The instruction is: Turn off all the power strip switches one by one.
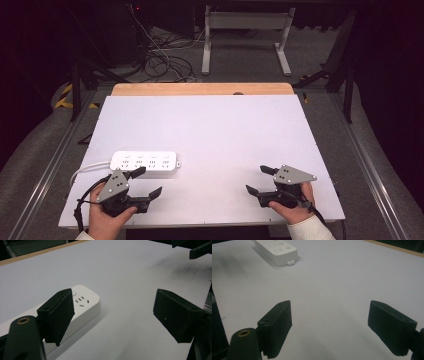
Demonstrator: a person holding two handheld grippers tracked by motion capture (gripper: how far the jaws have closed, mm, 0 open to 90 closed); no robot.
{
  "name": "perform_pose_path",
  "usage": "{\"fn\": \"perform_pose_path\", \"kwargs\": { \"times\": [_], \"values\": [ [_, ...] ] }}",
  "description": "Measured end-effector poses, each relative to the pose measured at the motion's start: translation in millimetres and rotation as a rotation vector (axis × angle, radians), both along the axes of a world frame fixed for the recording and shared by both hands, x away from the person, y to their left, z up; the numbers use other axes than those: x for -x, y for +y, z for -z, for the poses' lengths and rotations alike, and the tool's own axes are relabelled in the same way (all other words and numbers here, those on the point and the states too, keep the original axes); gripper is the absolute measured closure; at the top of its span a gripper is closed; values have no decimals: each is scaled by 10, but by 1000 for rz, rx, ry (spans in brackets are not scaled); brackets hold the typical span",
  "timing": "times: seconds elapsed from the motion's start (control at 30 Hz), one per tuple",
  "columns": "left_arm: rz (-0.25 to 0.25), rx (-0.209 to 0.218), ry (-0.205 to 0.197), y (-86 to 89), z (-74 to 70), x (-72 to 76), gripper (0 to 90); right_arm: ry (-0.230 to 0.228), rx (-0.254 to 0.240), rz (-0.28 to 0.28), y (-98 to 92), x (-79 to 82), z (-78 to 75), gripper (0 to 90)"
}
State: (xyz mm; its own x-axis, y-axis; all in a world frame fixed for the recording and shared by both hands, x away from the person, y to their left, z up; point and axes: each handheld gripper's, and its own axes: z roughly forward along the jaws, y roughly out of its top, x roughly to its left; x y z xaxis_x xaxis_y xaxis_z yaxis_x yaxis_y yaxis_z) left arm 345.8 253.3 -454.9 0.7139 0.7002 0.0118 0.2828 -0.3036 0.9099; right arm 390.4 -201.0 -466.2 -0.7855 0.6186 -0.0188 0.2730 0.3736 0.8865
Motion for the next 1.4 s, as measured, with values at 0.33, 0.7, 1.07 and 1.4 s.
{"fn": "perform_pose_path", "kwargs": {
  "times": [0.33, 0.7, 1.07, 1.4],
  "values": [
    [7, -18, -14, 9, -14, 2, 165, -14, -2, -13, 2, 2, -2, 197],
    [-7, -14, 7, 8, -95, 29, 203, -14, 4, -12, 17, 3, 0, 201],
    [-20, -63, -15, -9, -173, 63, 439, -16, 3, -13, 22, 2, 2, 201],
    [-34, -18, 2, 11, -323, 6, 538, -9, 6, -17, 42, 1, 14, 202]
  ]
}}
